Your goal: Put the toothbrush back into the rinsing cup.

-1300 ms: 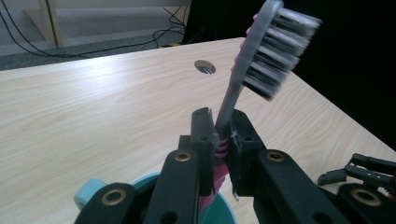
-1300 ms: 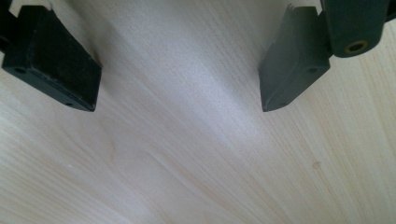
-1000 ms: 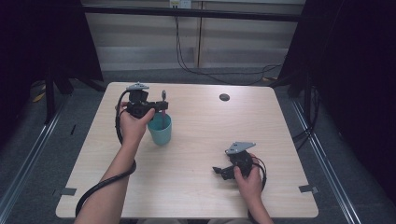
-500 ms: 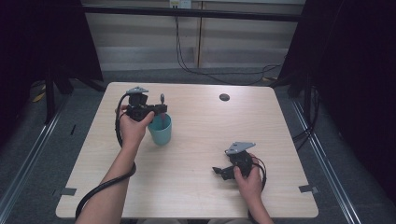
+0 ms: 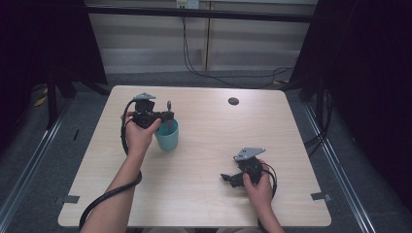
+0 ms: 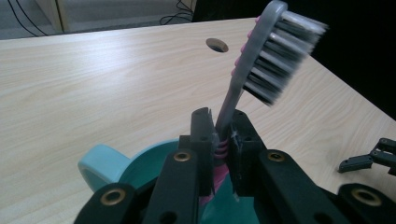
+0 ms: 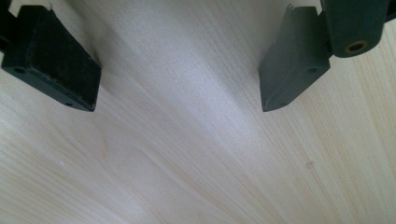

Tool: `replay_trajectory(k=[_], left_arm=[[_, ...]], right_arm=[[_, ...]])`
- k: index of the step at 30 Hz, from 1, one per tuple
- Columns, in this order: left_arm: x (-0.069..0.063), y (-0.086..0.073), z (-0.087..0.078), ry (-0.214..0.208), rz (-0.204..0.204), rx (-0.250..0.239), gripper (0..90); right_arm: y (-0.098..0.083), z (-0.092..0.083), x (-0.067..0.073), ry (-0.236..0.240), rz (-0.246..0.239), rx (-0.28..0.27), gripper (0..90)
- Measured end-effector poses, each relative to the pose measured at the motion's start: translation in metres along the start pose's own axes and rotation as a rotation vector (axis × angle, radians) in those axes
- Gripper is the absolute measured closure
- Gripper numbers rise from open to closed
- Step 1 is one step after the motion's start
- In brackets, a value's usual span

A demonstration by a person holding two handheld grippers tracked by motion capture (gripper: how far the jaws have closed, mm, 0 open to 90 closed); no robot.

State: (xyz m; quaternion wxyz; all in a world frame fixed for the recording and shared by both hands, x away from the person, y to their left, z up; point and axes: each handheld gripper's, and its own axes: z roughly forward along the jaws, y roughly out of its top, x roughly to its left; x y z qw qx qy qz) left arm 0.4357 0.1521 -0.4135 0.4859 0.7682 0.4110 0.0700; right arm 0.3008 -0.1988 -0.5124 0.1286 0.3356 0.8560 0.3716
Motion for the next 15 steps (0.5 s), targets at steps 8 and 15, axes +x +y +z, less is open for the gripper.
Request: replay_trajectory(k=[8, 15], left_arm=[[0.0012, -0.0017, -0.0003, 0.0, -0.009, -0.004, 81.8], [0.0026, -0.0026, 0.0008, 0.002, -0.001, -0.002, 78.8]], right_arm=[[0.0002, 0.0002, 0.0005, 0.0, 0.002, 0.0, 12.5], [0.0005, 0.0008, 0.0006, 0.001, -0.004, -0.002, 12.5]])
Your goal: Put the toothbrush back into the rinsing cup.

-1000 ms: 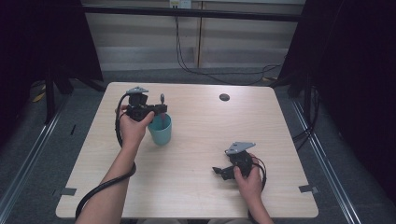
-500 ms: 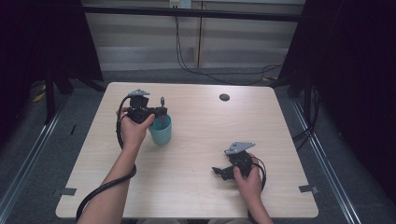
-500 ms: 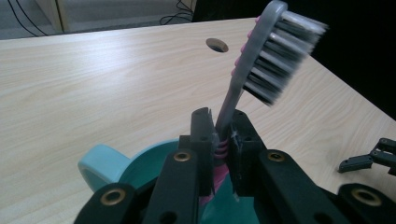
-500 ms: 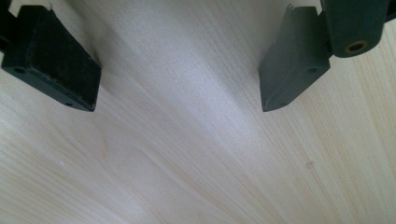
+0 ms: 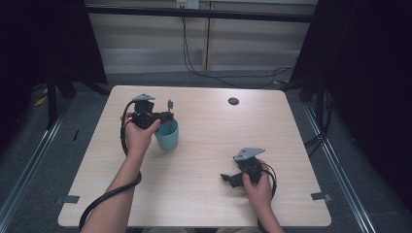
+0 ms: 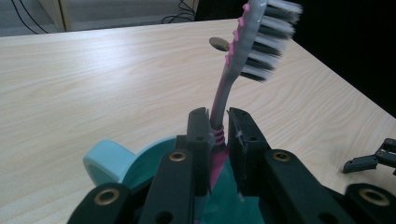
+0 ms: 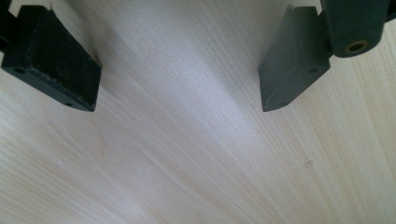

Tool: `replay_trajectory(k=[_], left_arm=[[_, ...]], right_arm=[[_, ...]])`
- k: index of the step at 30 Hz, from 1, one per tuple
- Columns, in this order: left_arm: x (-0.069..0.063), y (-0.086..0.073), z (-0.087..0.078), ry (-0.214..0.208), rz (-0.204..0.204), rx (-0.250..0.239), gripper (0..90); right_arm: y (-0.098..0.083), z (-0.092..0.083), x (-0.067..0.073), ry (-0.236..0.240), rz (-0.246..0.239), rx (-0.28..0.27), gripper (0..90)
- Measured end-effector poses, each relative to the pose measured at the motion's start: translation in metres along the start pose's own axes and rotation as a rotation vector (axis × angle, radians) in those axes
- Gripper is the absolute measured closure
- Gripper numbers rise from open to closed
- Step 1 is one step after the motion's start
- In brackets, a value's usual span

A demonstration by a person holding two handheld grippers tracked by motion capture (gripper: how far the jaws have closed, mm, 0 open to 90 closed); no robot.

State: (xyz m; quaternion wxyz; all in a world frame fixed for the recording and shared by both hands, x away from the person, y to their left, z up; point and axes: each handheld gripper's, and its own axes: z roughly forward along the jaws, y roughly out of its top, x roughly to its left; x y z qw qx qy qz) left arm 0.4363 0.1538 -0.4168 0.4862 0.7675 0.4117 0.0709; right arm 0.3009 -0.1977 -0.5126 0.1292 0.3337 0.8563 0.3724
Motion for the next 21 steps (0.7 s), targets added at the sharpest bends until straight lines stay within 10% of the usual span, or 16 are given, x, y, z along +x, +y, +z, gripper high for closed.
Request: replay_trajectory(k=[21], left_arm=[[-0.003, -0.01, -0.02, 0.111, 0.05, -0.024, 31.4]], right_arm=[[0.001, 0.001, 0.002, 0.005, -0.005, 0.002, 12.4]])
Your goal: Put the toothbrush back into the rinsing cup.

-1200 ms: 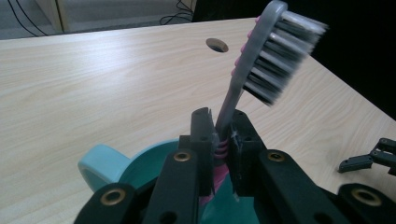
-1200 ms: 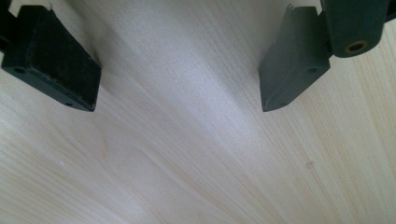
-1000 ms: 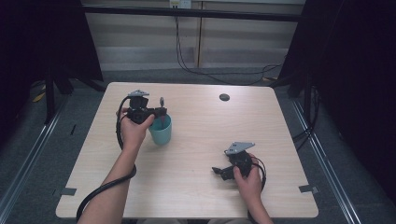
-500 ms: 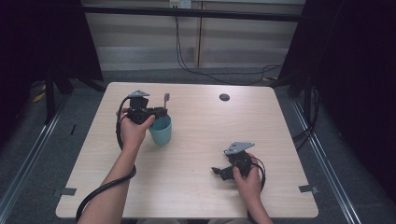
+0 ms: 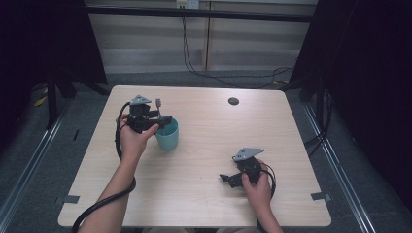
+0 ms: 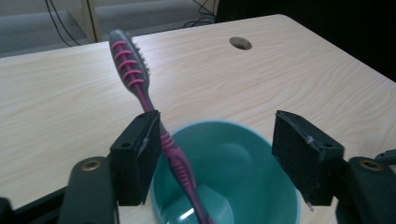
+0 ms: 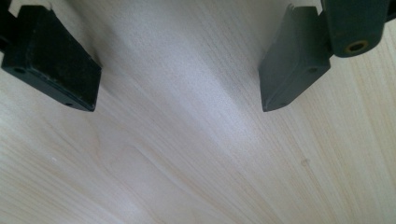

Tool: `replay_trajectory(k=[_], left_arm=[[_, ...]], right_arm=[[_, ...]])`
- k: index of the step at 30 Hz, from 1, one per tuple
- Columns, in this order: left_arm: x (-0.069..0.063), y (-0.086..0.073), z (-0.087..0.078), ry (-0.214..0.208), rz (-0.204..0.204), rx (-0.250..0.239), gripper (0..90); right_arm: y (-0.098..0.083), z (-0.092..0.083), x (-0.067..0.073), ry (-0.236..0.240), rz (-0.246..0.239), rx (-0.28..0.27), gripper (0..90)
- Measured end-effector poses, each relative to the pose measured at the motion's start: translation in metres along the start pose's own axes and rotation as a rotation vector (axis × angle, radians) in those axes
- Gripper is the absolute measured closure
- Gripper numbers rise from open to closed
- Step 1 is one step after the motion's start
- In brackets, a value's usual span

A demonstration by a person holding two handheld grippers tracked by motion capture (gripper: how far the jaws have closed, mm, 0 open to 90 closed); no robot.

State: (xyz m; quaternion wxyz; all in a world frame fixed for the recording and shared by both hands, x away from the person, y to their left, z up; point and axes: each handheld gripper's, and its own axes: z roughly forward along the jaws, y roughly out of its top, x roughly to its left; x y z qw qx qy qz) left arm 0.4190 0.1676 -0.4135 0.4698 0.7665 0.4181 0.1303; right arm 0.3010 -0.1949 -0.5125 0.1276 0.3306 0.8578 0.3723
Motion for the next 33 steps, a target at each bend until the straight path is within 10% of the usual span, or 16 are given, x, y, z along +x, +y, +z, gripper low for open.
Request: replay_trajectory(k=[33], left_arm=[[-0.004, -0.077, -0.028, -0.029, 0.005, 0.04, 21.5]], right_arm=[[0.002, 0.002, 0.002, 0.013, -0.008, -0.002, 12.4]])
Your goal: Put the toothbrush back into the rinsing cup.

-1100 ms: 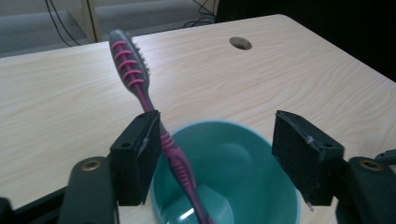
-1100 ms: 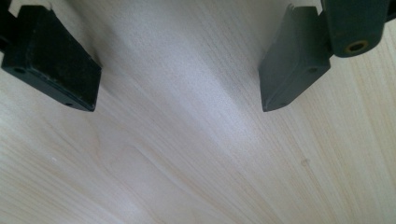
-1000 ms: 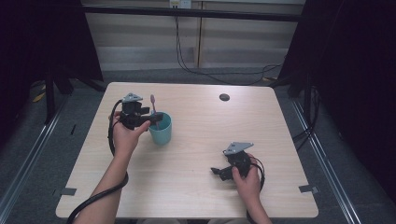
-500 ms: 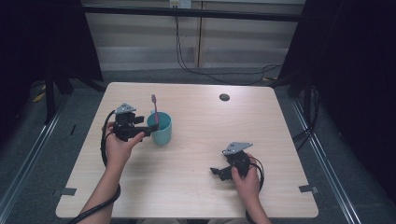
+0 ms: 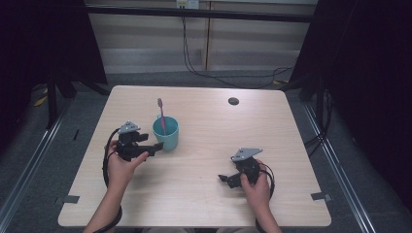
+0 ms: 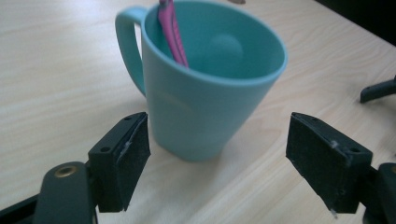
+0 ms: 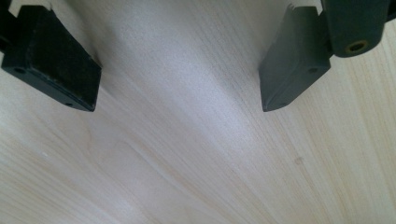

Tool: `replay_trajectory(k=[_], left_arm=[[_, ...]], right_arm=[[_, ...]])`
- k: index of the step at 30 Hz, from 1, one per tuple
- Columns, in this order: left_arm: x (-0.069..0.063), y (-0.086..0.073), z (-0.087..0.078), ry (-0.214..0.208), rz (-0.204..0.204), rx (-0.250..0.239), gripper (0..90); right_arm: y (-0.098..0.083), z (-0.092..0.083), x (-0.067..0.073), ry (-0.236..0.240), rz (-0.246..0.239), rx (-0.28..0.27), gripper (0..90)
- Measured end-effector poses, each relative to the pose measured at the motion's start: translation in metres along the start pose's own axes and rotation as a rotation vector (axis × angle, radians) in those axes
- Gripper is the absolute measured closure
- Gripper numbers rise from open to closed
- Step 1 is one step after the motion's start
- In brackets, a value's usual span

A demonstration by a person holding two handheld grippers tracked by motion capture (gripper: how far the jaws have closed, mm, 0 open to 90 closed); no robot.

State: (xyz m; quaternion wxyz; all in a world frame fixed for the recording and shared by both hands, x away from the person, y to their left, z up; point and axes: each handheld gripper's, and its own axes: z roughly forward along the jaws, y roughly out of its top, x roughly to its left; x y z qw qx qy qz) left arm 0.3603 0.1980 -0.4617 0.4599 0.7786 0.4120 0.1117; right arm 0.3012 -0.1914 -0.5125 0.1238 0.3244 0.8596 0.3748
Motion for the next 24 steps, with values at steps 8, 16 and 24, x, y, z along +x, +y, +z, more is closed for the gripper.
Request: replay_trajectory(k=[8, 16, 24], left_arm=[[0.0, -0.021, 0.001, 0.001, 0.011, 0.025, 21.2], [-0.004, -0.038, 0.004, 0.02, 0.036, 0.057, 20.9], [-0.007, -0.047, 0.006, 0.044, 0.088, 0.097, 20.4]], right_arm=[[0.0, 0.0, 0.0, 0.001, -0.001, 0.0, 12.4], [0.0, 0.0, 0.001, -0.006, -0.002, 0.002, 11.8], [0.001, 0.001, 0.001, -0.006, -0.002, 0.002, 11.8]])
